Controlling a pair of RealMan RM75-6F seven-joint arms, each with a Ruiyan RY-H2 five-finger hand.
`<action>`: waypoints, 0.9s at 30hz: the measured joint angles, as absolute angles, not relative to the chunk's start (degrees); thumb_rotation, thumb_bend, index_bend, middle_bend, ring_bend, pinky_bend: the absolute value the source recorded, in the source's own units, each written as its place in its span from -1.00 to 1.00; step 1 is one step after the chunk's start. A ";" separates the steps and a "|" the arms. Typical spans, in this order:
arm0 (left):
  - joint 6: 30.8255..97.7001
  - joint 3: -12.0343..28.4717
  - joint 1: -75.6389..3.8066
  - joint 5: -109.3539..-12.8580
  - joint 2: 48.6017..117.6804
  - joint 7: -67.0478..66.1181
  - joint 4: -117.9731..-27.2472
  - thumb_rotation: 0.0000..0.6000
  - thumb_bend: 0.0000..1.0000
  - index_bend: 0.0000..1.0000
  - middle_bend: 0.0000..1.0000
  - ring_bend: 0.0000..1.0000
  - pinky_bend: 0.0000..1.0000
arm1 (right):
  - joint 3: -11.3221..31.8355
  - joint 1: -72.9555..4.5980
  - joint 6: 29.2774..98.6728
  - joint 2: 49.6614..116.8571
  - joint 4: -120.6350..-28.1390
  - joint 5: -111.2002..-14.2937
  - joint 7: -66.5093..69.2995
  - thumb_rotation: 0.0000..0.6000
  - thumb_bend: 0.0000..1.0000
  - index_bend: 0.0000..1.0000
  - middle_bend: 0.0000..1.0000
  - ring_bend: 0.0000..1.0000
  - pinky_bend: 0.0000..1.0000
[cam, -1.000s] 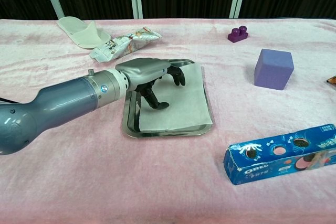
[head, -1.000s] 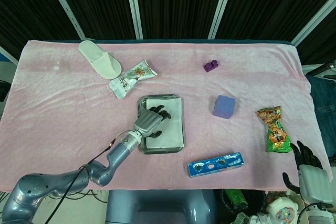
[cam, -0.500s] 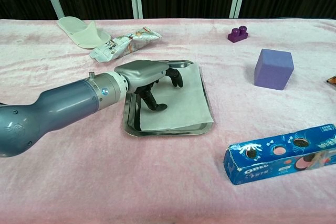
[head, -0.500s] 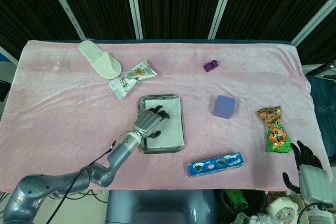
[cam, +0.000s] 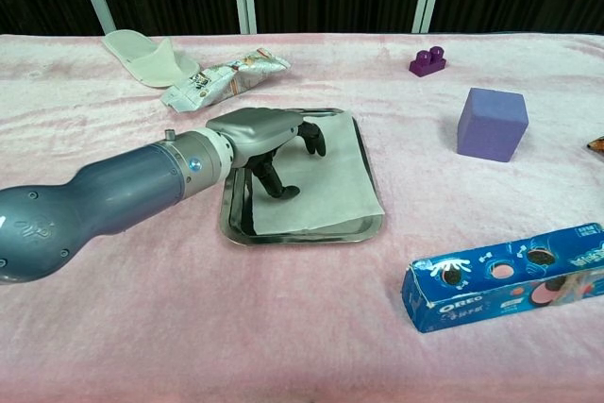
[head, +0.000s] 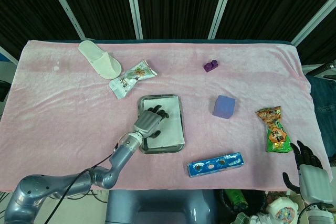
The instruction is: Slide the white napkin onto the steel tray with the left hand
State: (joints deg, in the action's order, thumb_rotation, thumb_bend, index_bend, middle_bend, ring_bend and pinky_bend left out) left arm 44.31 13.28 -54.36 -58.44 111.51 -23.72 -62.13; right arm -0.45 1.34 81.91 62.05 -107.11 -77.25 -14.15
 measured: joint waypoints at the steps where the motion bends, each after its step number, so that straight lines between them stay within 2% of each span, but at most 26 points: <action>1: 44.30 13.24 -54.38 -58.57 111.46 -23.61 -62.19 1.00 -0.33 -0.47 -0.50 -0.87 -0.60 | -0.45 1.34 81.91 62.05 -107.12 -77.26 -14.13 1.00 -0.39 -1.00 -1.00 -0.91 -0.70; 11: 43.78 12.16 -54.49 -61.94 110.29 -20.23 -62.47 1.00 -0.33 -0.47 -0.49 -0.87 -0.63 | -0.48 1.36 81.93 62.08 -107.14 -77.32 -14.10 1.00 -0.39 -1.00 -1.00 -0.91 -0.70; 27: 43.69 11.74 -54.53 -61.53 109.57 -20.76 -63.02 1.00 -0.33 -0.48 -0.50 -0.87 -0.63 | -0.51 1.31 81.85 62.17 -107.13 -77.28 -14.34 1.00 -0.39 -1.00 -1.00 -0.91 -0.70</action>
